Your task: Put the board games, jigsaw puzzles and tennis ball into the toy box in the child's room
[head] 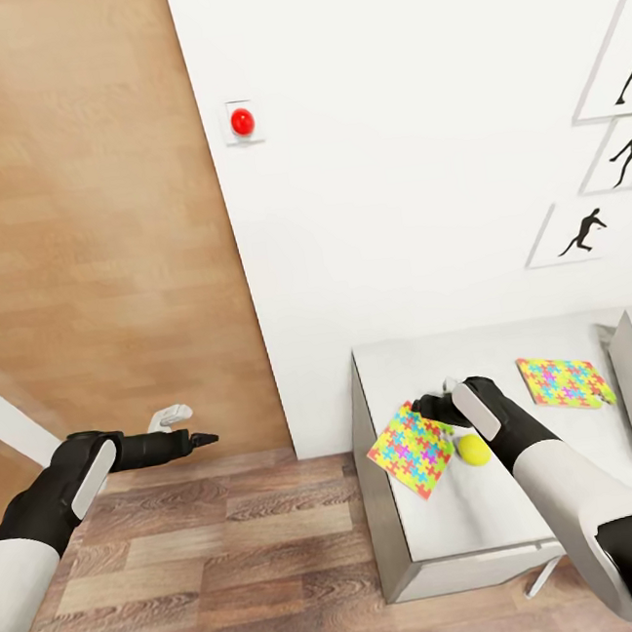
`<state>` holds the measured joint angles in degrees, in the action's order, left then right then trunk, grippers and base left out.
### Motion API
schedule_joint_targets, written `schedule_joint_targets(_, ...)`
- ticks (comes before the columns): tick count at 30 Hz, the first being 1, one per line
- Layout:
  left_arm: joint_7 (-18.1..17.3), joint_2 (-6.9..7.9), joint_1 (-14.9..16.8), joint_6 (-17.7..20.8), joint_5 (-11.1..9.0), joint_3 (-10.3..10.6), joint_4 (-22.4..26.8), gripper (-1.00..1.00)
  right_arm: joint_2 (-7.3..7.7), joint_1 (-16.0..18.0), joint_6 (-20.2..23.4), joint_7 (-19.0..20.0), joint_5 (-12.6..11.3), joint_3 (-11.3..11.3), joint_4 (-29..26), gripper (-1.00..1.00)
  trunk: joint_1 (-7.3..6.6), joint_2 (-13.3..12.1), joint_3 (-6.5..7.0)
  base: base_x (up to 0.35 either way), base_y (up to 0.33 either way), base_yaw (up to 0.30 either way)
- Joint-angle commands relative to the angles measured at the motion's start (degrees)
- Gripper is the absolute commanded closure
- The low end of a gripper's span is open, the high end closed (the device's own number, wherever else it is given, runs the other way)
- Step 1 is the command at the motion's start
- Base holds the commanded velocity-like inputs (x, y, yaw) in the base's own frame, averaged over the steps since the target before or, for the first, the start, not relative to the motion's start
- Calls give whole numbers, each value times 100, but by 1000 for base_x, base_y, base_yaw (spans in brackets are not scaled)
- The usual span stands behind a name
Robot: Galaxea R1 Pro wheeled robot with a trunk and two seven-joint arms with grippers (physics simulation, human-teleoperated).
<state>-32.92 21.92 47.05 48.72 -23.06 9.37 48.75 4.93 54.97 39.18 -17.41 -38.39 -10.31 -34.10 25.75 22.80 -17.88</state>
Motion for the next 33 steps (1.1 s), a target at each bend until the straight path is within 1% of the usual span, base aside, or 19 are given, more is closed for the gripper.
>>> schedule_joint_targets(1, -4, 5, 6, 26, -14, 12, 3, -100, 8, 5, 11, -52, -61, -41, -9, -100, 3, 12, -19, 0, 0, 0)
schedule_joint_targets(19, -4, 5, 6, 27, -14, 14, 3, -100, 8, 5, 11, -52, -57, -46, -9, -100, 3, 12, -152, 0, 1, 0)
schedule_joint_targets(33, -4, 5, 6, 25, -14, 12, 3, -100, 8, 5, 11, -52, -54, -50, -9, -100, 3, 12, -160, 0, 132, 0)
